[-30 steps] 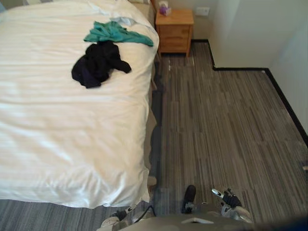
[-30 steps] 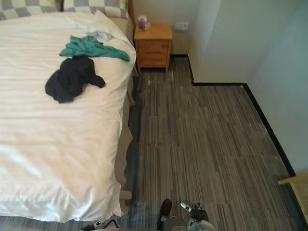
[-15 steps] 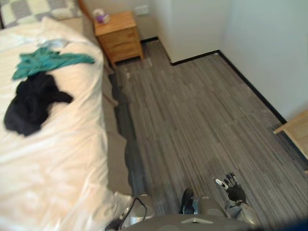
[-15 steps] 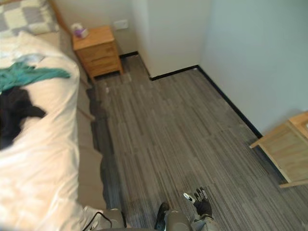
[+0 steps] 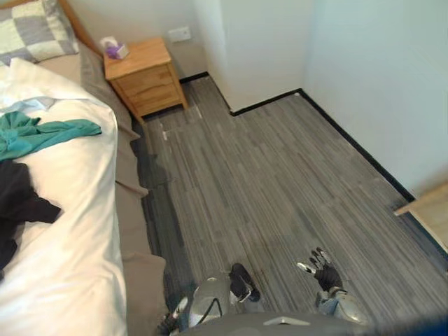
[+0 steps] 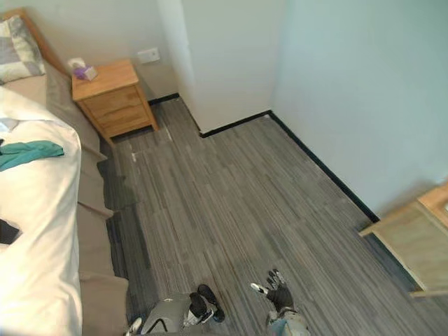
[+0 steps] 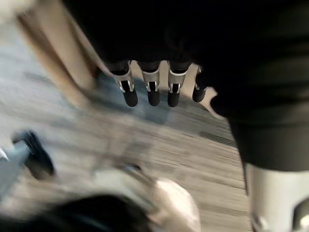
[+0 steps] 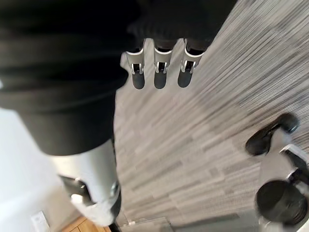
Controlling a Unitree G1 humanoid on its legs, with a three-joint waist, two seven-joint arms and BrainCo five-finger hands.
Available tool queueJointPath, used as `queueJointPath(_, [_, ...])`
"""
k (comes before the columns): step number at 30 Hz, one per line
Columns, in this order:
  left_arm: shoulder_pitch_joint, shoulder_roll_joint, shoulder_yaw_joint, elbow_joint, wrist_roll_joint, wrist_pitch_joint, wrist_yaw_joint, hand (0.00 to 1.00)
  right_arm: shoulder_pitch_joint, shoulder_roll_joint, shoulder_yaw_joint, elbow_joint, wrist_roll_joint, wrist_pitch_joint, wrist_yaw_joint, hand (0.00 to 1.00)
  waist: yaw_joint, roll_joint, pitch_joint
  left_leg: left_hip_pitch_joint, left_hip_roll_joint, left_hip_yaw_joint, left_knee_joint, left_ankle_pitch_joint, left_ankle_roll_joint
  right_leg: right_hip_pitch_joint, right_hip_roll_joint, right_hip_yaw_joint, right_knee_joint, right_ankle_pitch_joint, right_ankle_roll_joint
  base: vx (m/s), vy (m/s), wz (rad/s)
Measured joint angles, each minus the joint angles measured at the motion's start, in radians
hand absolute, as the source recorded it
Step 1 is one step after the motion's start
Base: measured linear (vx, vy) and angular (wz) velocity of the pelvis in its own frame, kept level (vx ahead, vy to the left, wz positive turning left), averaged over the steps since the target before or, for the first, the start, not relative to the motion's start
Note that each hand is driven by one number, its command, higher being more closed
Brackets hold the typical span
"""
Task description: Tidy the bed and pick cloth on bed and put in laundry
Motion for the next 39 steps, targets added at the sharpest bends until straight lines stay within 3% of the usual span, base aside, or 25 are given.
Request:
queueJointPath(1, [-0.010,0.014,-0.021,0.003,-0.010,0.000,0.009,0.00,-0.011,-0.004,-0.021,0.021,-0.023,0.011,-0.002,0.00,-0.009,0.000,-0.008,0.028,-0.022,-0.050,-0.024,-0.003,-0.009,-0.070,-0.034,-0.004,0.209,0.005,0.008,0.45,0.200,0.29])
queueJointPath(2, [-0.023,0.025,-0.054,0.010,-0.012,0.005,0.021,0.00,-0.013,-0.017,-0.043,0.031,-0.038,0.018,-0.003,0.00,-0.030,0.007,-0.011,0.068,-0.047,-0.130,-0.067,-0.004,-0.017,-0.178,-0.086,0.008,0.481,0.063,0.019,0.44,0.179,0.46])
queueJointPath(4, [-0.041,0.033,-0.060,0.017,-0.013,0.016,0.024,0.00,0.005,-0.026,-0.076,0.028,-0.039,0.028,-0.005,0.00,-0.055,0.003,-0.010,0.154,-0.083,-0.204,-0.118,0.006,-0.032,-0.270,-0.165,0.023,0.740,0.055,0.005,0.41,0.095,0.85])
queueJointPath(6, [-0.063,0.020,-0.060,0.018,-0.042,0.015,0.023,0.00,0.061,-0.024,-0.101,0.002,-0.038,0.028,-0.008,0.00,-0.057,0.009,-0.014,0.231,-0.091,-0.290,-0.140,0.013,-0.044,-0.336,-0.194,0.053,0.824,0.029,-0.035,0.45,-0.011,1.19])
queueJointPath(8, [-0.095,0.014,-0.079,0.018,-0.041,0.014,0.022,0.00,0.096,-0.007,-0.116,-0.024,-0.005,0.027,-0.009,0.00,-0.084,0.004,-0.028,0.262,-0.092,-0.409,-0.177,0.019,-0.053,-0.410,-0.194,0.083,0.792,0.008,-0.051,0.43,-0.134,1.73])
queueJointPath(10, [-0.143,-0.001,-0.079,0.024,-0.037,0.010,0.022,0.00,0.110,-0.007,-0.125,-0.005,0.044,0.024,-0.009,0.00,-0.097,-0.010,-0.030,0.308,-0.089,-0.560,-0.235,0.031,-0.072,-0.468,-0.188,0.106,0.633,-0.001,-0.046,0.39,-0.213,2.05])
queueJointPath(12, [-0.145,-0.020,-0.073,0.025,0.017,-0.011,0.031,0.00,0.105,-0.009,-0.128,0.006,0.076,0.018,-0.003,0.00,-0.101,-0.006,-0.031,0.334,-0.074,-0.631,-0.264,0.025,-0.099,-0.492,-0.180,0.111,0.468,0.007,-0.041,0.37,-0.285,1.65])
queueJointPath(14, [-0.131,-0.021,-0.051,0.033,0.102,-0.043,0.050,0.00,0.092,-0.008,-0.116,0.018,0.083,0.011,-0.009,0.00,-0.101,-0.008,-0.033,0.364,-0.049,-0.659,-0.293,-0.010,-0.155,-0.514,-0.146,0.125,0.274,0.078,-0.048,0.37,-0.346,1.16])
queueJointPath(15, [-0.125,-0.015,-0.043,0.041,0.141,-0.055,0.062,0.00,0.092,-0.004,-0.102,0.019,0.084,0.009,-0.012,0.00,-0.095,-0.021,-0.032,0.381,-0.048,-0.673,-0.299,-0.031,-0.182,-0.513,-0.133,0.143,0.174,0.126,-0.051,0.33,-0.332,0.73])
queueJointPath(16, [-0.118,-0.014,-0.036,0.062,0.218,-0.072,0.075,0.00,0.089,0.006,-0.088,0.025,0.106,0.002,-0.011,0.00,-0.092,-0.035,-0.032,0.410,-0.043,-0.696,-0.293,-0.064,-0.218,-0.495,-0.115,0.180,0.153,0.220,-0.065,0.42,-0.425,0.57])
queueJointPath(18, [-0.105,-0.044,-0.040,0.059,0.303,-0.096,0.090,0.00,0.067,-0.021,-0.071,0.027,0.119,-0.006,-0.012,0.00,-0.090,0.019,-0.037,0.423,0.012,-0.669,-0.263,-0.056,-0.221,-0.500,-0.087,0.145,0.250,0.115,-0.080,0.46,-0.443,0.38])
queueJointPath(19, [-0.103,-0.055,-0.052,0.054,0.323,-0.093,0.106,0.00,0.053,-0.026,-0.072,0.033,0.122,-0.003,-0.010,0.00,-0.102,0.029,-0.035,0.425,0.034,-0.673,-0.208,-0.054,-0.236,-0.498,-0.090,0.118,0.313,0.047,-0.098,0.42,-0.394,0.33])
queueJointPath(21, [-0.101,-0.052,-0.059,0.052,0.326,-0.088,0.121,0.00,0.054,-0.025,-0.072,0.033,0.125,0.005,-0.010,0.00,-0.113,0.031,-0.037,0.390,0.054,-0.675,-0.090,-0.067,-0.250,-0.479,-0.091,0.092,0.330,0.007,-0.114,0.29,-0.259,0.33])
queueJointPath(22, [-0.100,-0.049,-0.058,0.040,0.322,-0.081,0.142,0.00,0.056,-0.024,-0.071,0.030,0.125,0.020,-0.011,0.00,-0.114,0.032,-0.039,0.322,0.070,-0.680,0.089,-0.058,-0.252,-0.443,-0.088,0.073,0.327,-0.021,-0.115,0.32,-0.220,0.47])
queueJointPath(25, [-0.090,-0.056,-0.028,0.002,0.314,-0.086,0.171,0.00,0.057,-0.032,-0.063,0.027,0.121,0.036,-0.010,0.00,-0.114,0.040,-0.033,0.122,0.132,-0.727,0.515,0.084,-0.305,-0.315,-0.069,0.025,0.271,-0.059,-0.113,0.35,-0.135,0.54])
queueJointPath(26, [-0.081,-0.057,-0.025,-0.023,0.311,-0.096,0.174,0.00,0.055,-0.040,-0.030,0.028,0.116,0.045,-0.007,0.00,-0.103,0.042,-0.031,0.037,0.161,-0.719,0.678,0.077,-0.302,-0.253,-0.056,0.012,0.229,-0.057,-0.122,0.39,-0.035,0.40])
queueJointPath(28, [-0.065,-0.053,-0.010,-0.061,0.307,-0.110,0.175,0.00,0.054,-0.047,0.012,0.028,0.119,0.048,-0.004,0.00,-0.086,0.033,-0.031,-0.055,0.176,-0.673,0.737,0.050,-0.298,-0.168,-0.055,-0.007,0.149,-0.054,-0.117,0.32,0.023,0.12])
queueJointPath(30, [-0.064,-0.052,-0.011,-0.073,0.307,-0.126,0.170,0.00,0.035,-0.043,0.018,0.027,0.122,0.050,0.005,0.00,-0.072,0.026,-0.025,-0.111,0.173,-0.565,0.592,-0.004,-0.281,-0.095,-0.076,-0.008,0.074,-0.028,-0.081,0.38,0.128,-0.15])
queueJointPath(32, [-0.068,-0.050,-0.012,-0.071,0.308,-0.132,0.164,0.00,0.018,-0.038,0.009,0.027,0.121,0.050,0.013,0.00,-0.071,0.007,-0.016,-0.115,0.124,-0.444,0.307,-0.007,-0.262,-0.052,-0.130,-0.008,0.048,-0.024,-0.054,0.48,0.263,-0.16])
queueJointPath(33, [-0.070,-0.052,-0.026,-0.071,0.316,-0.137,0.163,0.00,0.015,-0.041,0.004,0.021,0.121,0.048,0.019,0.00,-0.073,0.011,-0.017,-0.093,0.084,-0.386,0.021,0.126,-0.216,-0.042,-0.153,-0.007,0.049,-0.030,-0.019,0.45,0.257,-0.11])
queueJointPath(34, [-0.078,-0.034,-0.035,-0.065,0.317,-0.142,0.150,0.00,0.010,-0.028,0.007,0.035,0.121,0.052,0.020,0.00,-0.061,-0.027,-0.005,-0.047,0.023,-0.341,-0.036,0.176,-0.148,-0.027,-0.203,0.012,0.043,-0.033,0.008,0.43,0.235,-0.03])
queueJointPath(35, [-0.081,-0.029,-0.037,-0.067,0.320,-0.143,0.148,0.00,0.012,-0.021,0.015,0.027,0.121,0.051,0.025,0.00,-0.063,-0.030,-0.006,-0.043,0.013,-0.342,-0.053,0.173,-0.142,-0.034,-0.201,0.023,0.032,-0.019,0.002,0.43,0.241,0.01])
queueJointPath(36, [-0.096,-0.020,-0.037,-0.065,0.323,-0.141,0.145,0.00,0.011,0.010,0.019,0.012,0.122,0.046,0.029,0.00,-0.052,-0.042,0.003,-0.048,0.008,-0.335,-0.048,0.148,-0.140,-0.033,-0.182,0.043,-0.030,0.051,-0.014,0.31,0.182,0.02])
queueJointPath(37, [-0.096,-0.021,-0.033,-0.063,0.310,-0.135,0.145,0.00,0.011,0.018,0.019,0.011,0.124,0.046,0.028,0.00,-0.049,-0.045,0.003,-0.047,0.008,-0.330,-0.037,0.130,-0.138,-0.021,-0.183,0.042,-0.046,0.068,-0.009,0.30,0.173,-0.06])
queueJointPath(39, [-0.098,-0.017,-0.046,-0.063,0.293,-0.122,0.145,0.00,0.011,0.026,0.024,0.007,0.134,0.048,0.018,0.00,-0.045,-0.053,0.002,-0.029,-0.001,-0.297,-0.018,0.102,-0.127,0.011,-0.199,0.061,-0.076,0.120,0.035,0.24,0.117,-0.12])
